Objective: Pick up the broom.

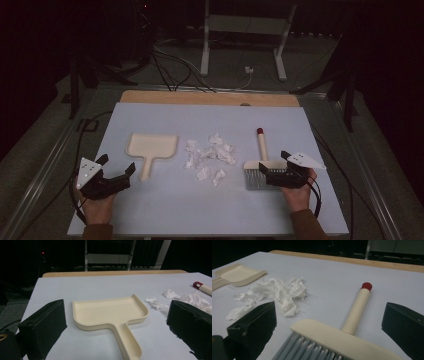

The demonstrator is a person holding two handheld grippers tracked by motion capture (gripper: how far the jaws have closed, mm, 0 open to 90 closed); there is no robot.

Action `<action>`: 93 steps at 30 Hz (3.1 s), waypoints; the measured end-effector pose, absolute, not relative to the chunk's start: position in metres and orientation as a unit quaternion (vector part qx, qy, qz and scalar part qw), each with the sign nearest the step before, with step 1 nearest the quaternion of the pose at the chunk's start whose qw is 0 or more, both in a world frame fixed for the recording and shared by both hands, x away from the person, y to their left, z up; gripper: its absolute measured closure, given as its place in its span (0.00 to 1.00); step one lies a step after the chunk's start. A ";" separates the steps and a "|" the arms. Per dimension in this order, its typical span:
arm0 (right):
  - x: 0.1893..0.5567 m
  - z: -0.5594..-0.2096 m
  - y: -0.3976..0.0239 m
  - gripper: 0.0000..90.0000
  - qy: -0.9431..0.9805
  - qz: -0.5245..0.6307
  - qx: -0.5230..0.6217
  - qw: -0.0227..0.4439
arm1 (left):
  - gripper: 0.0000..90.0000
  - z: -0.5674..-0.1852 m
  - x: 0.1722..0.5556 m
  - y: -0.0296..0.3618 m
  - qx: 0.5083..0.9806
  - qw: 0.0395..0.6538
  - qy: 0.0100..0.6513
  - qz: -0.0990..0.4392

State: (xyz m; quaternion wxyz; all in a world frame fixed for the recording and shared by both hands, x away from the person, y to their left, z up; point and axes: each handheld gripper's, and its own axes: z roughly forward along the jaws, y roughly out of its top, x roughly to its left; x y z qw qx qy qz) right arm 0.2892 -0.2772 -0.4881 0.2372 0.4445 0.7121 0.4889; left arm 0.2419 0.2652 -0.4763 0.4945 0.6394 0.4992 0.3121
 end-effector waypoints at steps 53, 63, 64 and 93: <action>0.348 -0.409 -0.270 0.00 0.700 0.450 0.504 0.232 | 0.01 -0.484 0.235 0.269 0.630 0.465 0.525 0.334; 0.374 -0.416 -0.265 0.00 0.704 0.426 0.522 0.223 | 0.01 -0.485 0.235 0.269 0.628 0.463 0.528 0.337; 0.374 -0.416 -0.265 0.00 0.704 0.426 0.522 0.223 | 0.01 -0.485 0.235 0.269 0.628 0.463 0.528 0.337; 0.431 -0.434 -0.253 0.00 0.715 0.368 0.561 0.197 | 0.01 -0.487 0.235 0.270 0.626 0.460 0.532 0.337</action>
